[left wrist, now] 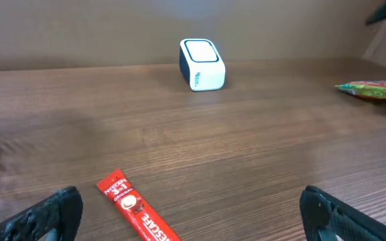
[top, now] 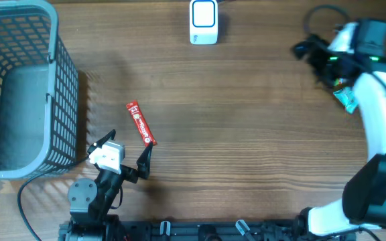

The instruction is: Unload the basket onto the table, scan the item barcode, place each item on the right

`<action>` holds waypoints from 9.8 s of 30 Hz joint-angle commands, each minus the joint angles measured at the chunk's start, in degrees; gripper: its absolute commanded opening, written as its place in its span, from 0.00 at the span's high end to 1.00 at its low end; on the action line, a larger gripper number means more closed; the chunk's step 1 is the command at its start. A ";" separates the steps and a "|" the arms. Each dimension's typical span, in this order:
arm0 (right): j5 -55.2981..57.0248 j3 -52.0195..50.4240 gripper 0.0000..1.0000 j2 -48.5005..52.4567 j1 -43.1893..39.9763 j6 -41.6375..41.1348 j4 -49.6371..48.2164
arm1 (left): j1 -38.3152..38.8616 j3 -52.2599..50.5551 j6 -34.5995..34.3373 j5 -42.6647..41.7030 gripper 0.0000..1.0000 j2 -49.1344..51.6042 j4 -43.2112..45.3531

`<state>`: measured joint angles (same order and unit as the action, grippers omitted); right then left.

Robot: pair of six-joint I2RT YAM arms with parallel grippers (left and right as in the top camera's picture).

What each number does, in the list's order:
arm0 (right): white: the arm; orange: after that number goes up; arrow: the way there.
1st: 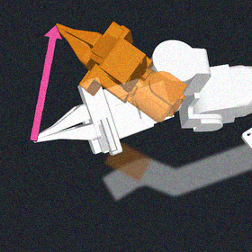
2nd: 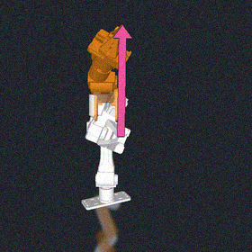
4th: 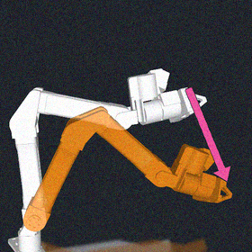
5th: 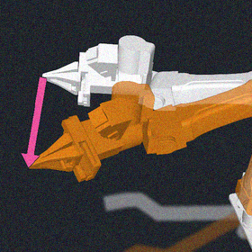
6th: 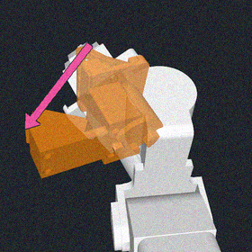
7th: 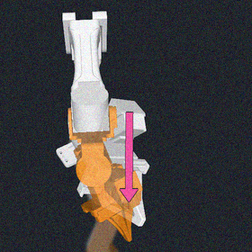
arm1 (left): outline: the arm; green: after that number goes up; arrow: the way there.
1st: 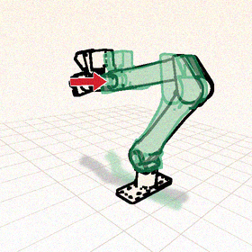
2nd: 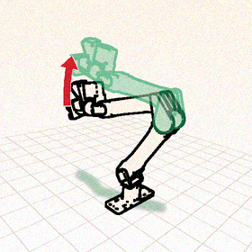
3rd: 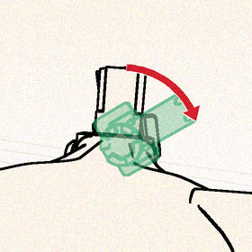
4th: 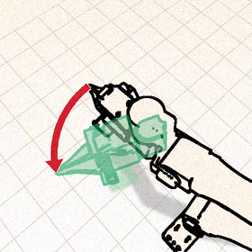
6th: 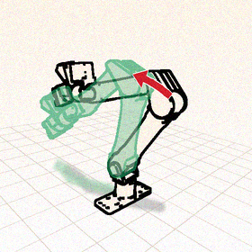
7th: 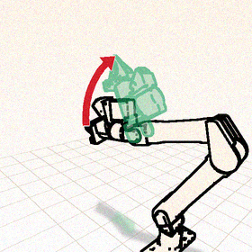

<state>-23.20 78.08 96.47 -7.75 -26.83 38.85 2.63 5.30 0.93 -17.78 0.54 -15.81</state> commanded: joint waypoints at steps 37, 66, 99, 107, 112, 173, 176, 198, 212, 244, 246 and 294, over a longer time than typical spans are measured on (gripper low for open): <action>-23.12 -1.99 0.96 30.18 51.98 -10.73 -46.38 | 0.15 20.87 3.13 11.72 0.00 -0.15 -8.72; 6.21 -1.90 0.96 34.05 41.00 -11.98 -24.90 | 0.15 16.65 1.20 0.68 0.00 -0.15 -12.63; 16.55 -1.92 0.00 13.03 33.86 6.67 -1.42 | 0.15 -4.31 -7.41 7.82 0.00 10.03 10.95; 22.36 -1.95 0.00 16.72 37.88 11.85 -4.76 | 0.15 -4.28 -7.43 7.26 0.00 13.29 21.59; 25.86 -1.95 0.06 21.88 40.39 11.76 -5.40 | 0.15 -4.28 -7.43 5.20 0.00 13.29 27.98; -31.39 1.05 0.95 10.69 30.93 -17.88 -23.65 | 0.15 -4.28 -7.41 5.22 0.00 13.35 11.23; -20.61 1.05 0.95 10.69 30.91 -16.41 -31.10 | 0.15 -4.28 -7.43 5.22 0.00 13.35 11.23; 13.99 34.62 0.95 42.88 28.65 -28.11 -30.21 | 0.15 -4.28 -7.43 5.22 0.00 13.35 11.23; 1.79 34.62 0.96 38.97 26.56 -24.11 -24.30 | 0.15 -4.28 -7.43 5.22 0.00 13.35 11.23; 30.93 12.98 0.00 21.35 -2.91 13.66 14.69 | 0.15 -4.28 -7.43 5.22 0.00 13.35 11.23; 29.40 16.24 0.00 18.86 -1.51 13.22 17.55 | 0.15 -4.28 -7.43 5.22 0.00 13.35 11.23; 18.12 -66.64 0.00 -96.26 5.14 15.23 -46.29 | 0.15 -4.28 -7.41 5.22 0.00 13.35 11.23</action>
<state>-3.70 14.46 1.48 -2.22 -11.44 -6.04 2.63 1.08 -6.35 -11.86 14.00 -4.32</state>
